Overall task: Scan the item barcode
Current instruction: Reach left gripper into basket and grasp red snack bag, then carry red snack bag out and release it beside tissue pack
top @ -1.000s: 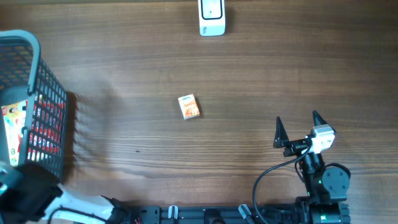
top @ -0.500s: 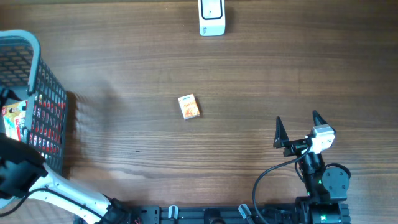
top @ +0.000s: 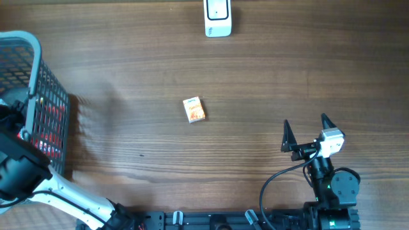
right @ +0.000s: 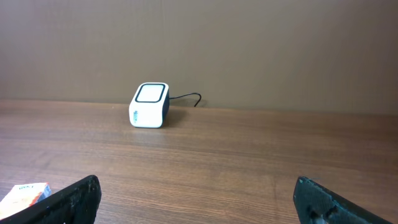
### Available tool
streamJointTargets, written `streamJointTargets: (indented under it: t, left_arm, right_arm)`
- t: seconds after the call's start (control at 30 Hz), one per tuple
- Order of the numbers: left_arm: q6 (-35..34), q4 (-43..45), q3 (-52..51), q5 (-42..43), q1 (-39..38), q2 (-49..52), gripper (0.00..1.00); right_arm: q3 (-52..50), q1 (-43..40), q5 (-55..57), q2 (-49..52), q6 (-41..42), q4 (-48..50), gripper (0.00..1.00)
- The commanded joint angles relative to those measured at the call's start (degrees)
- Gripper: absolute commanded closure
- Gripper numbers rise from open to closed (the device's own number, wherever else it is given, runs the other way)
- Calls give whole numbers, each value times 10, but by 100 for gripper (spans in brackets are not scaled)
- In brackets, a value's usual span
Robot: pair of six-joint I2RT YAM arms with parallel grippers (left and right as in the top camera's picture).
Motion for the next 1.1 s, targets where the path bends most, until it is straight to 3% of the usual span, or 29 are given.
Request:
streamJointTargets:
  t: [0.0,0.03,0.07,0.1,0.2,0.37,0.53,0.67,0.8,0.93,1.07]
  left_arm:
    - [16,21,-46,-25,2,10,9]
    - [16,21,-46,-25,2,10,20]
    - [16,23,-46,-25,2,10,50]
    - [15,23,-46,-25,2,10,68]
    - [13,14,-42,-25,2,10,96]
    - [-28,-70,69,-13,2,4,96]
    - [-28,-165,289,142,2,-24,96]
    - [-62,-171,398,186,2,-100,96]
    - [-128,-140,409,210,-9,-200,96]
    - [-133,-141,409,214,-101,-288,96]
    - [-129,-168,397,188,-259,-286,96]
  right_arm:
    - [0,2,6,-3,3,2,0]
    - [-1,2,6,-3,3,2,0]
    - [-1,2,6,-3,3,2,0]
    - [0,2,6,-3,2,2,0]
    - [0,2,6,-3,2,2,0]
    - [0,2,6,-3,3,2,0]
    - [-1,2,6,-3,2,2,0]
    - [0,2,6,-3,3,2,0]
    - [-1,2,6,-3,3,2,0]
    - [-1,2,6,-2,3,2,0]
    - [-1,2,6,-2,3,2,0]
